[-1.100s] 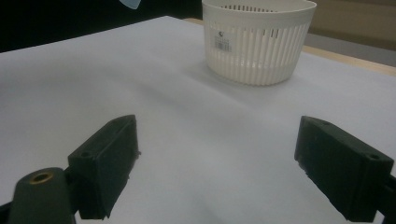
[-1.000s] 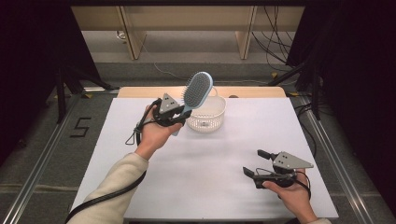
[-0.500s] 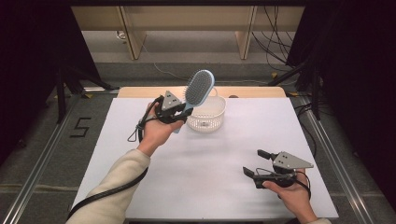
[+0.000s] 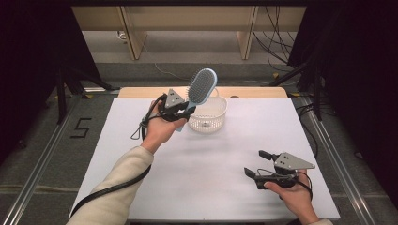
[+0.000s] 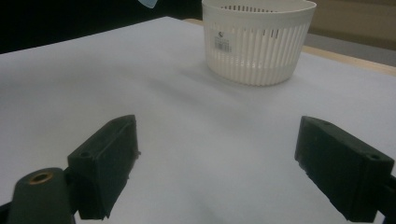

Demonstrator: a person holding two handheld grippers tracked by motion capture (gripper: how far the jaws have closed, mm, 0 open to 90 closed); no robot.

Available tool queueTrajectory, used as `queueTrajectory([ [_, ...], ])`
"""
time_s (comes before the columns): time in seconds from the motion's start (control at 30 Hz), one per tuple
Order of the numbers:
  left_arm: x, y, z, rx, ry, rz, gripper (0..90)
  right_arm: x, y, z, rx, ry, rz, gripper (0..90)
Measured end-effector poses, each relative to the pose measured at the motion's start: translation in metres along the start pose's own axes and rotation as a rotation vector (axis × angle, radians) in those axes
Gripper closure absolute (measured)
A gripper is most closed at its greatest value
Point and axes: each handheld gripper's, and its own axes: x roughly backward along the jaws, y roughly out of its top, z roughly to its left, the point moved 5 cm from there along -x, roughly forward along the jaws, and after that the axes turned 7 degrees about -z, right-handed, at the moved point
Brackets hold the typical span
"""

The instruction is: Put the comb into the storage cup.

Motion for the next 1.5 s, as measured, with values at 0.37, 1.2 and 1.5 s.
queueTrajectory([
  [0.37,-0.004,0.004,0.003,-0.002,0.001,-0.006,69.7,0.000,0.000,0.000,0.000,0.000,-0.001,14.2],
  [1.2,-0.014,0.009,0.006,-0.006,0.001,-0.016,69.7,0.000,0.000,0.000,-0.001,0.003,-0.002,14.2],
  [1.5,-0.018,0.011,0.007,-0.016,0.002,-0.019,69.7,0.000,0.000,0.000,-0.003,0.004,-0.001,14.2],
])
